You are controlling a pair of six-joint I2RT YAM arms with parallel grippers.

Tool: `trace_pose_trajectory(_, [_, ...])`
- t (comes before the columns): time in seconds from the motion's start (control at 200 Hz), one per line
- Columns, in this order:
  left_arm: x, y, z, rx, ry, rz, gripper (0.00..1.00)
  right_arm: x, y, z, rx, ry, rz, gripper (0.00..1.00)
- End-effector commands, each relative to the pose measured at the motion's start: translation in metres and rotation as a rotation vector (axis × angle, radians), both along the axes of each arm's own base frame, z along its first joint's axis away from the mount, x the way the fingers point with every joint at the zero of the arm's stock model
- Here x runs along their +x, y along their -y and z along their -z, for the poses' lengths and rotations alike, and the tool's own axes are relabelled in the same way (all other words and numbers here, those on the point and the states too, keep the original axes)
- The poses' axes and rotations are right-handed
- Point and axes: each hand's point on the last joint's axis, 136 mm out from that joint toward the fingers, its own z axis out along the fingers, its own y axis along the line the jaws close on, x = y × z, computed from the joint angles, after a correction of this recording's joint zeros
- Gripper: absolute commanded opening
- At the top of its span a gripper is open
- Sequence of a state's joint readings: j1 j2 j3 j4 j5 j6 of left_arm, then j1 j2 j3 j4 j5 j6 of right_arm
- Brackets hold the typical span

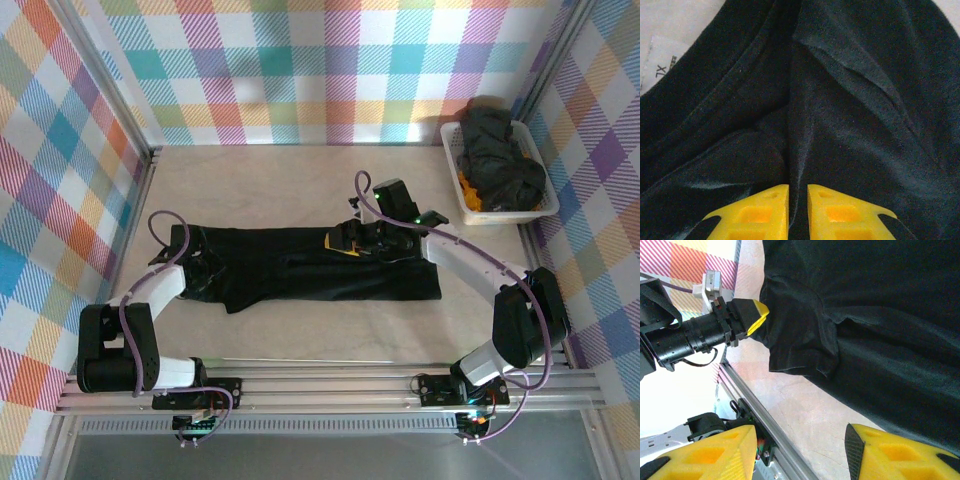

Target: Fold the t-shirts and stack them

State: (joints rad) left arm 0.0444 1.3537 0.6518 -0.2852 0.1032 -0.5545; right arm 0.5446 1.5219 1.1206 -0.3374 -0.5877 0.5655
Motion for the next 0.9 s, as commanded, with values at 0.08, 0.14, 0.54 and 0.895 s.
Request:
trace_pose_trajectory(0.08, [-0.006,-0.004,0.009,0.013,-0.062,0.029,0.18,-0.002,0.0,0.001,0.0,-0.006,-0.008,0.51])
trace_pose_trajectory(0.14, [-0.005,-0.004,0.011,0.014,-0.069,0.03,0.16,-0.003,0.0,0.002,-0.002,-0.008,-0.007,0.51])
trace_pose_trajectory(0.54, [-0.002,-0.01,-0.042,0.027,-0.004,-0.03,0.0,0.0,0.003,0.009,-0.027,-0.016,0.016,0.5])
trace_pose_trajectory(0.895, [0.015,-0.014,-0.053,0.063,-0.053,0.01,0.0,-0.001,0.005,0.008,-0.034,-0.013,0.018,0.49])
